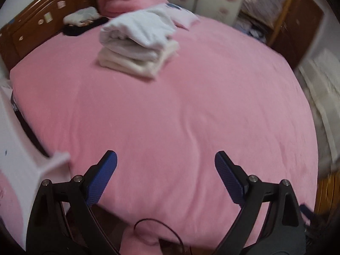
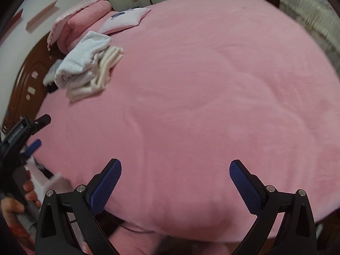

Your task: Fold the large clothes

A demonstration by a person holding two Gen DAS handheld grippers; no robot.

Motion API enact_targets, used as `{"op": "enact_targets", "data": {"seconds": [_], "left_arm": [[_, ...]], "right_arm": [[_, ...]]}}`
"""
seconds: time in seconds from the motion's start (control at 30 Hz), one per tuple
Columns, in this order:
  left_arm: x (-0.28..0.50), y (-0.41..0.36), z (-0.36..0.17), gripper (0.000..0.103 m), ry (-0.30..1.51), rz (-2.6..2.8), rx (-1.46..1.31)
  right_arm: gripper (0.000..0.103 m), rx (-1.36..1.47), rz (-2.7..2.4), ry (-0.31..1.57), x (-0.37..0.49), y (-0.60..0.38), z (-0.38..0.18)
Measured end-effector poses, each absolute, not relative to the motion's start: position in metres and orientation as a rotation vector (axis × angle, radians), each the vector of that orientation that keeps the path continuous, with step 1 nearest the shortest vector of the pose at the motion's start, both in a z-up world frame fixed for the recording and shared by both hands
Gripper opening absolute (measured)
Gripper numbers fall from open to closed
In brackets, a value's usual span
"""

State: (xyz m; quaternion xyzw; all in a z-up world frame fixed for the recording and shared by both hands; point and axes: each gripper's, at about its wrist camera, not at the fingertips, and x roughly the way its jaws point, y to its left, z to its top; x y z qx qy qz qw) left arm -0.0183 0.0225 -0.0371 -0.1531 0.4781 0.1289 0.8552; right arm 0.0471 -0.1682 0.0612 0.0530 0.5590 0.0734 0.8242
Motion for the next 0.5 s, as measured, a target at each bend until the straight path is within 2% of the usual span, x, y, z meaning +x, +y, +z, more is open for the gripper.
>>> {"op": "enact_targets", "data": {"seconds": [0.13,0.27,0.5], "left_arm": [[-0.068,-0.047,-0.008,0.093,1.074,0.161,-0.283],[-0.101,-0.086,0.018,0.093,1.106,0.151,-0.242],[-0.117,-0.114,0.033,0.093,1.123,0.127,-0.289]], "right_arm": [[0.103,0.234,0.069,1.203,-0.020,-0.246,0.100],[0.103,0.342,0.059,1.232,-0.065,-0.288,0.127],[0.103,0.166,0.021,1.250,-0.114,-0.298,0.155]]}}
